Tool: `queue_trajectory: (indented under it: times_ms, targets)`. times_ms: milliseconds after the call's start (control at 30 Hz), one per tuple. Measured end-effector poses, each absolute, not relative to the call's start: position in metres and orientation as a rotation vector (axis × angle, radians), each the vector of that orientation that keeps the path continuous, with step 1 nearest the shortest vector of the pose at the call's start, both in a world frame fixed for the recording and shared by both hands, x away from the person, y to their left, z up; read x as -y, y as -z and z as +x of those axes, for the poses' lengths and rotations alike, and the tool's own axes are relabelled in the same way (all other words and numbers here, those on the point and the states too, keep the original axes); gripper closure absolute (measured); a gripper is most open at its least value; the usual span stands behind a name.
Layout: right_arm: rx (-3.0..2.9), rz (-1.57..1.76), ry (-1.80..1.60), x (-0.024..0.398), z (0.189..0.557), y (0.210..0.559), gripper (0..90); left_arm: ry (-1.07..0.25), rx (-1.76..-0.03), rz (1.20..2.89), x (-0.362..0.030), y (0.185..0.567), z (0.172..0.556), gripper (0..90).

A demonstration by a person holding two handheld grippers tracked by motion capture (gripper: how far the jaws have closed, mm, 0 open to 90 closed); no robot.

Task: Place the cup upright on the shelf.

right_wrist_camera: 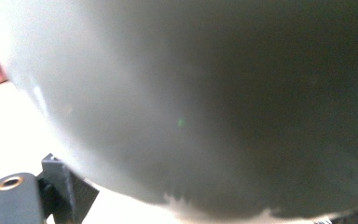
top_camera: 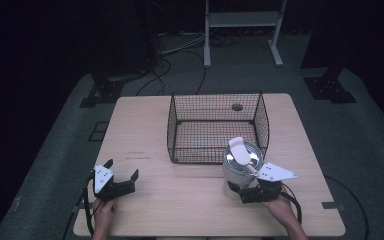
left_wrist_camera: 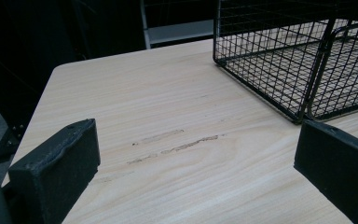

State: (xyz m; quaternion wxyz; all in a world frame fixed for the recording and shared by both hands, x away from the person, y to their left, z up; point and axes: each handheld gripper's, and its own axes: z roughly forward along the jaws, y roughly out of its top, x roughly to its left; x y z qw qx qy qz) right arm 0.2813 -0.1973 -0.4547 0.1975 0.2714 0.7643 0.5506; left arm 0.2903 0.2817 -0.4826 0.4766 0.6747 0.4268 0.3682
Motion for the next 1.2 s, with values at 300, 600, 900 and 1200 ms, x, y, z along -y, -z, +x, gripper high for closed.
queue_trajectory:
  times_ms: [300,600,900,1200]
  targets:
    - [-2.150,0.765,-1.561,0.199,0.281,0.454,9.3,-0.898,-1.043,1.647,-0.282,0.483,0.290,0.0]
    - [-2.127,0.743,-1.612,0.198,0.281,0.440,9.3,-0.898,-1.042,1.648,-0.282,0.483,0.290,0.0]
    - [-2.125,0.695,-1.628,0.190,0.283,0.418,9.3,-0.896,-1.042,1.639,-0.282,0.483,0.290,0.0]
    - [-2.136,0.648,-1.621,0.183,0.290,0.394,9.3,-0.894,-1.041,1.644,-0.281,0.483,0.290,0.0]
